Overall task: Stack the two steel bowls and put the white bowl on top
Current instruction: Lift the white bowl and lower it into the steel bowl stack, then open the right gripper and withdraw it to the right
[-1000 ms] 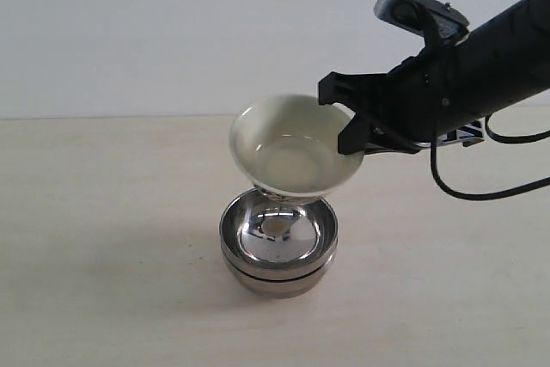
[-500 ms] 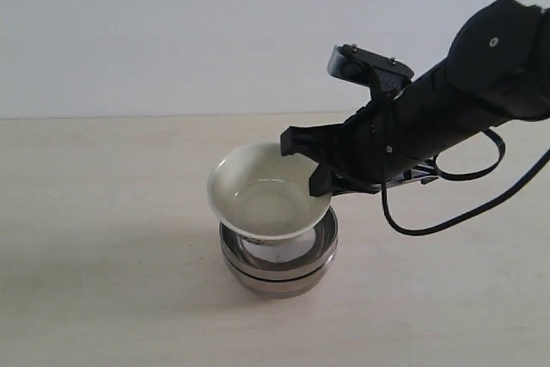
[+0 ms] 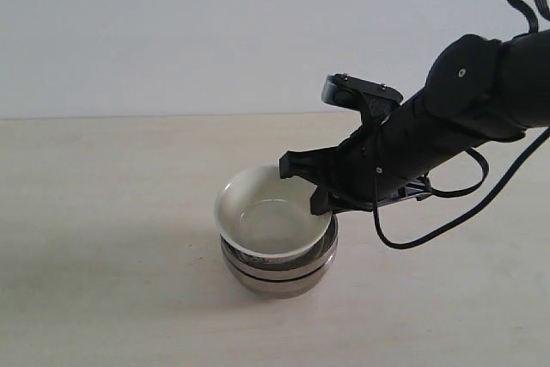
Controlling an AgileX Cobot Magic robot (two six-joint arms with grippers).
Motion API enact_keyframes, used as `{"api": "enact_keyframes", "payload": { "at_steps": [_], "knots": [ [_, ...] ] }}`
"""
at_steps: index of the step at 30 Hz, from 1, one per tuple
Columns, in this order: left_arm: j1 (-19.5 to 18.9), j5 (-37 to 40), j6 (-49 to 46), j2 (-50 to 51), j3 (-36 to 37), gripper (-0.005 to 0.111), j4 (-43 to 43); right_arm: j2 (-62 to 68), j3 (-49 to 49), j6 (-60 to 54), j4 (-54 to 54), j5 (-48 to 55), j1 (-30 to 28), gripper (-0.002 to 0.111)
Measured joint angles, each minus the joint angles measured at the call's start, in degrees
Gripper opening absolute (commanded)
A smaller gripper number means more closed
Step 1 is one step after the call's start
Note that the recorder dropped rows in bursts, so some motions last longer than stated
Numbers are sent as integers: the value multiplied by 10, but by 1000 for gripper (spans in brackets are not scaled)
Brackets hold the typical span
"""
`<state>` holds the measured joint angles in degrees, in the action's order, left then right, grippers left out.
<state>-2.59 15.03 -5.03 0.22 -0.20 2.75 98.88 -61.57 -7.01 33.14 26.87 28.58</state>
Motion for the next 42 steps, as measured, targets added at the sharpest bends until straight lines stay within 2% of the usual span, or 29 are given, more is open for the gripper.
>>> {"api": "enact_keyframes", "payload": {
  "at_steps": [5,7,8,13,16,23,34,36,38,40,42],
  "knots": [
    [0,0,0,0,0,4,0,4,0,0,-1,-1,0,0],
    [0,0,0,0,0,4,0,4,0,1,-1,-4,0,5],
    [0,0,0,0,0,4,0,4,0,1,-1,-4,0,9],
    [0,0,0,0,0,4,0,4,0,2,0,-10,0,46],
    [0,0,0,0,0,4,0,4,0,2,0,-11,0,54],
    [0,0,0,0,0,4,0,4,0,-6,-4,-17,0,54],
    [0,0,0,0,0,4,0,-25,-8,12,-81,-24,0,51],
    [0,0,0,0,0,4,0,-34,-13,18,-89,-22,-5,40],
    [0,0,0,0,0,4,0,-44,-17,22,-94,-15,-15,23],
    [0,0,0,0,0,4,0,-53,-17,26,-100,-3,-25,-1],
    [0,0,0,0,0,4,0,-57,-17,28,-113,7,-33,0]
  ]
}}
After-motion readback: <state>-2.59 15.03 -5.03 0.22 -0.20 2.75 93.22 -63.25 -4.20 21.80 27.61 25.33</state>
